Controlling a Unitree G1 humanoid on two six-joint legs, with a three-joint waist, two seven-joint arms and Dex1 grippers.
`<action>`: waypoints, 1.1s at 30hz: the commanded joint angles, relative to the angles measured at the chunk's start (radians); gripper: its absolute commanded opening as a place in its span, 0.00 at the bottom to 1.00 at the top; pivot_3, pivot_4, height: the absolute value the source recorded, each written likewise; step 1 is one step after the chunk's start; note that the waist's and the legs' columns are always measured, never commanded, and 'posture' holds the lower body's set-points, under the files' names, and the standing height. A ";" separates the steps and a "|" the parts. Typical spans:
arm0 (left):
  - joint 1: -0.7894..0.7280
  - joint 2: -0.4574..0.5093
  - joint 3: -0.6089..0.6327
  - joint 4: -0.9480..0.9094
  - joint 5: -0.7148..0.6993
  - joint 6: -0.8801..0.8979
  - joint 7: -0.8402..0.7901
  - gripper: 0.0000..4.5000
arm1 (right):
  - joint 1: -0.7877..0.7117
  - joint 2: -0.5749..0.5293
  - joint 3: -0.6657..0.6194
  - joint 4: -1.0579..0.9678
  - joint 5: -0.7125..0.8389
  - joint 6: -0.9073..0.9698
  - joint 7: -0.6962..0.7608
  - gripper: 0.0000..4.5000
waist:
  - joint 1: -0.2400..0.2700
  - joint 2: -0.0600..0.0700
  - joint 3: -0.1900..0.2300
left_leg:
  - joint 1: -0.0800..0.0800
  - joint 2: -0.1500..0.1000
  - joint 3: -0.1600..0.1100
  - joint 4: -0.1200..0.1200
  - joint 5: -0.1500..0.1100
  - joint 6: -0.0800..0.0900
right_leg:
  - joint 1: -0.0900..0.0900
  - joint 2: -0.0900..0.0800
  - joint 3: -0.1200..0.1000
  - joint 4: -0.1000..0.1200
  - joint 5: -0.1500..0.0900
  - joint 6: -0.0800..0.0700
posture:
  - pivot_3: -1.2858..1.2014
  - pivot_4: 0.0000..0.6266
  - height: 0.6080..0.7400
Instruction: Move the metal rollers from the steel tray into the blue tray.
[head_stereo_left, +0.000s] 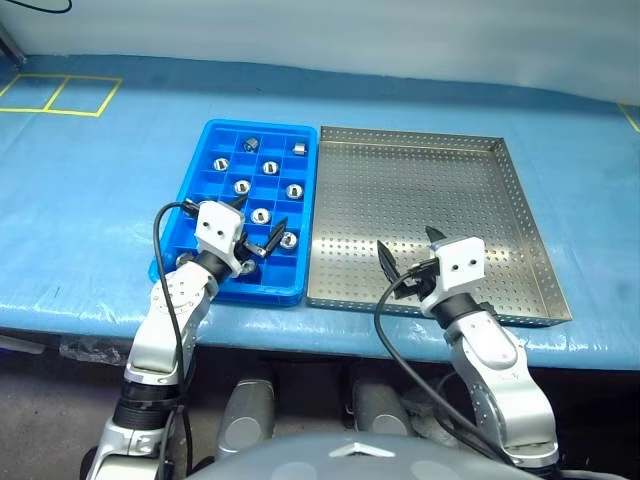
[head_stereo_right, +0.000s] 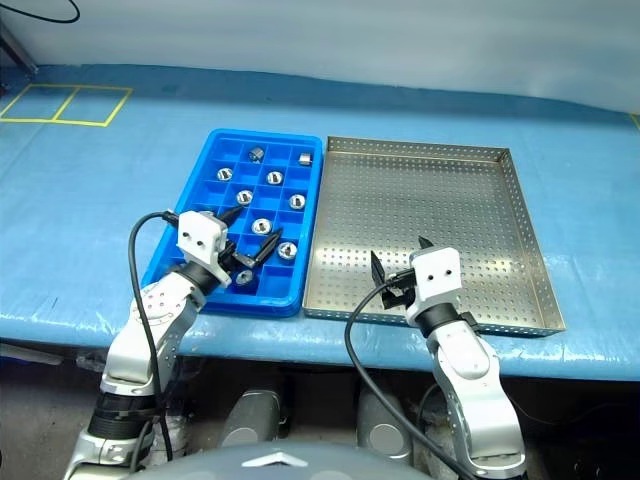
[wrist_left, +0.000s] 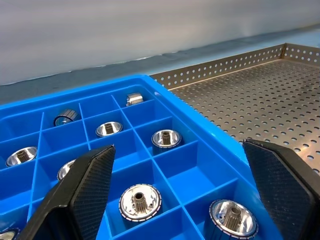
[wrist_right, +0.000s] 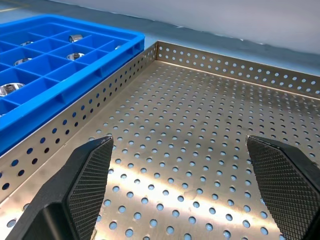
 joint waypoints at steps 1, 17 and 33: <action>-0.008 -0.003 0.000 -0.020 -0.001 -0.009 -0.006 1.00 | -0.006 0.001 0.000 -0.023 0.001 -0.019 0.001 1.00 | 0.000 0.000 0.000 | 0.000 0.000 0.000 0.000 0.000 0.000 | 0.000 0.000 0.000 0.000 0.000 0.000 | 0.51 0.24 1.00; -0.005 -0.003 0.009 -0.020 0.000 -0.016 -0.004 1.00 | -0.018 -0.005 0.005 -0.030 -0.003 -0.012 0.008 1.00 | 0.000 0.000 0.000 | 0.000 0.000 0.000 0.000 0.000 0.000 | 0.000 0.000 0.000 0.000 0.000 0.000 | 0.51 0.24 1.00; -0.013 -0.085 0.282 0.027 -0.023 -0.013 0.239 1.00 | -0.063 0.073 -0.112 0.033 0.064 -0.006 -0.054 1.00 | 0.005 0.000 0.000 | 0.001 0.000 0.000 0.001 0.000 0.000 | 0.002 0.000 0.000 0.000 0.001 0.001 | 0.52 0.24 1.00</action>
